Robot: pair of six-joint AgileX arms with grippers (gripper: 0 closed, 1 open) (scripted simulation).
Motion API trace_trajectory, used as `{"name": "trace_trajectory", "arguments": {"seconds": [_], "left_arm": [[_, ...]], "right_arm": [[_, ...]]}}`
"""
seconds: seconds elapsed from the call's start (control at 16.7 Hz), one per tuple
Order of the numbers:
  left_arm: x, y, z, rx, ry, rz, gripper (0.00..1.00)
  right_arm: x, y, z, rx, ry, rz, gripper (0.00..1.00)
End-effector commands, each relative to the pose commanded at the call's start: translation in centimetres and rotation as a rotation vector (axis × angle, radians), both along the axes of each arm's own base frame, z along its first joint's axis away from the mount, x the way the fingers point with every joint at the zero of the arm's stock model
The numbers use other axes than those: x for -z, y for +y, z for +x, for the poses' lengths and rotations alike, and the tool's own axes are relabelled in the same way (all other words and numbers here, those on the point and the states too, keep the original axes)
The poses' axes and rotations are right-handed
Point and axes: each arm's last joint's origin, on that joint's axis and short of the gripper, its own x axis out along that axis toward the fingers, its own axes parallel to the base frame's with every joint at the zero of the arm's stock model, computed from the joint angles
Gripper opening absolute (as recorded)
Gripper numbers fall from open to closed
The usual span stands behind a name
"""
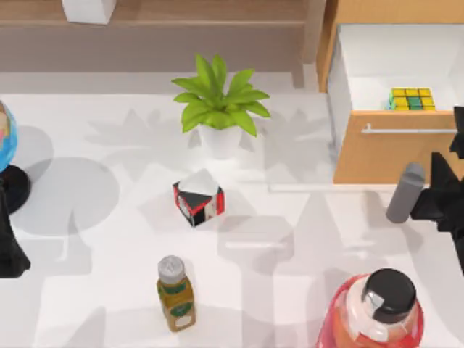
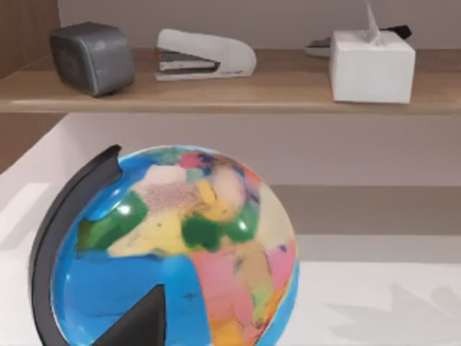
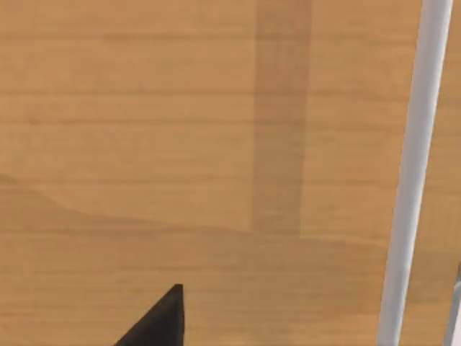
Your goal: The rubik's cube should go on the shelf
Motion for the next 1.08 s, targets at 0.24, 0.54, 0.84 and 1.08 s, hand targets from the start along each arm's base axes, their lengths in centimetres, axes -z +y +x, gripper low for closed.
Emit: {"name": "trace_trajectory", "arguments": {"seconds": [0.24,0.54,0.84,1.08], "left_arm": [[0.0,0.0,0.0,0.000,0.000,0.000,1.00],[0.0,0.0,0.0,0.000,0.000,0.000,1.00],[0.0,0.0,0.0,0.000,0.000,0.000,1.00],[0.0,0.0,0.0,0.000,0.000,0.000,1.00]], "right_arm": [[0.0,0.0,0.0,0.001,-0.001,0.000,1.00],[0.0,0.0,-1.6,0.001,-0.001,0.001,1.00],[1.2,-0.1,-2.0,0.003,0.060,-0.022,1.00],[0.5,1.2,-1.6,-0.070,0.044,0.014,1.00]]}}
